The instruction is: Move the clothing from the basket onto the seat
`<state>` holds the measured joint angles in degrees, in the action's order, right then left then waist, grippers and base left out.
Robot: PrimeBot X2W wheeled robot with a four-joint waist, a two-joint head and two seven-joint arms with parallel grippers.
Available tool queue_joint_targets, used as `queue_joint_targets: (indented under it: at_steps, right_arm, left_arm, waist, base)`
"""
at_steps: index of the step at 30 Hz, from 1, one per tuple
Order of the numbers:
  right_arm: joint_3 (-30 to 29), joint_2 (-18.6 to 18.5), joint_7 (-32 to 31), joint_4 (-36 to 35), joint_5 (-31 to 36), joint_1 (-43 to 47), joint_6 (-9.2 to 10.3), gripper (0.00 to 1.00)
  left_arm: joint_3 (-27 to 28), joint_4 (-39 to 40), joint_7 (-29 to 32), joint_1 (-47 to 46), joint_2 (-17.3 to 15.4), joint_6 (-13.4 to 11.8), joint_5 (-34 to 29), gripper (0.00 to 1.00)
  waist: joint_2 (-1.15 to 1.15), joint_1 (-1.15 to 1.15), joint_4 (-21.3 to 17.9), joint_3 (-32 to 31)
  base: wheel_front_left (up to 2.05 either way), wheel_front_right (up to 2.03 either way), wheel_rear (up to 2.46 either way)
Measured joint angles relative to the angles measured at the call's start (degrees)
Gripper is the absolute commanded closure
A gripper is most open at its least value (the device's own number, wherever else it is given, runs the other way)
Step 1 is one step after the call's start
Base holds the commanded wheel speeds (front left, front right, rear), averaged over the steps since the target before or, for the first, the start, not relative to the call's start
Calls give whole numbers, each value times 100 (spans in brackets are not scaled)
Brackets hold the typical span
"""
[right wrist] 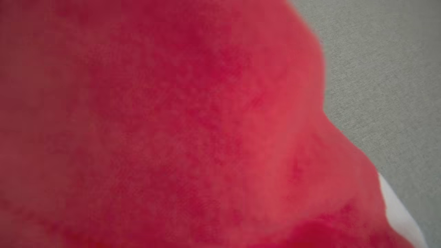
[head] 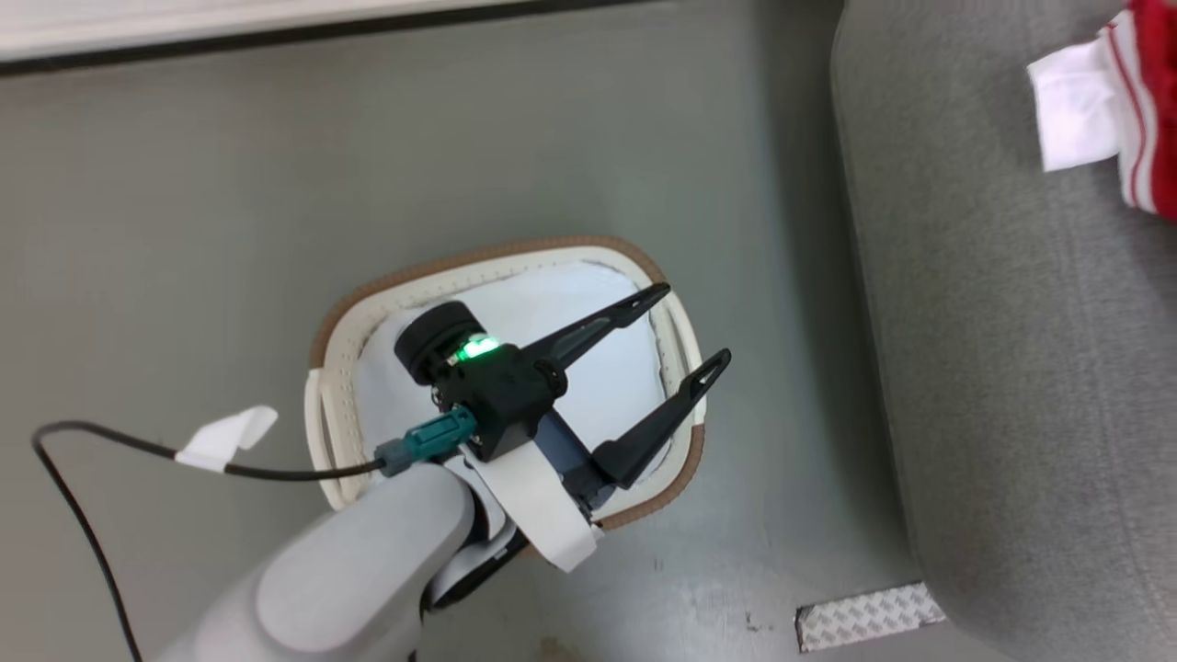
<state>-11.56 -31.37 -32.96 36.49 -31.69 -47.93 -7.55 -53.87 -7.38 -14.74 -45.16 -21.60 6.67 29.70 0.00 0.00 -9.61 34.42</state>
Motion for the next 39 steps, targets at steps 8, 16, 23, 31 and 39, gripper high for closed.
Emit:
queue_joint_targets:
  at_steps: [8, 16, 23, 31, 39]
  right_arm:
    - [160, 230, -1561, -536, 156, 469, 0, 0]
    - [254, 204, -2237, -1890, 93, 1394, 0, 0]
    - [364, 235, -1913, -3081, -226, 1931, 0, 0]
    - [628, 466, -359, -3656, -324, 2301, 0, 0]
    - [1038, 913, 1127, -3698, -37, 2903, 0, 0]
  left_arm:
    - [170, -201, -34, 456, 188, -67, 86, 0]
    - [537, -261, -38, 1105, 358, -171, 130, 0]
    - [972, -270, -40, 1632, 433, -303, 149, 0]
    - [1845, -122, -41, 2160, 227, -636, 185, 0]
    - [2988, -13, -41, 2922, 15, -1087, 224, 0]
  waist:
    - [0, 0, -126, -783]
    - [0, -1, -250, -1717]
    - [0, -2, -260, -2544]
    - [0, -3, -52, -3261]
    - [0, -2, 329, -3530]
  base:
    - [0, 0, 0]
    - [0, 0, 0]
    - [0, 0, 0]
    - [0, 0, 0]
    - [0, 0, 0]
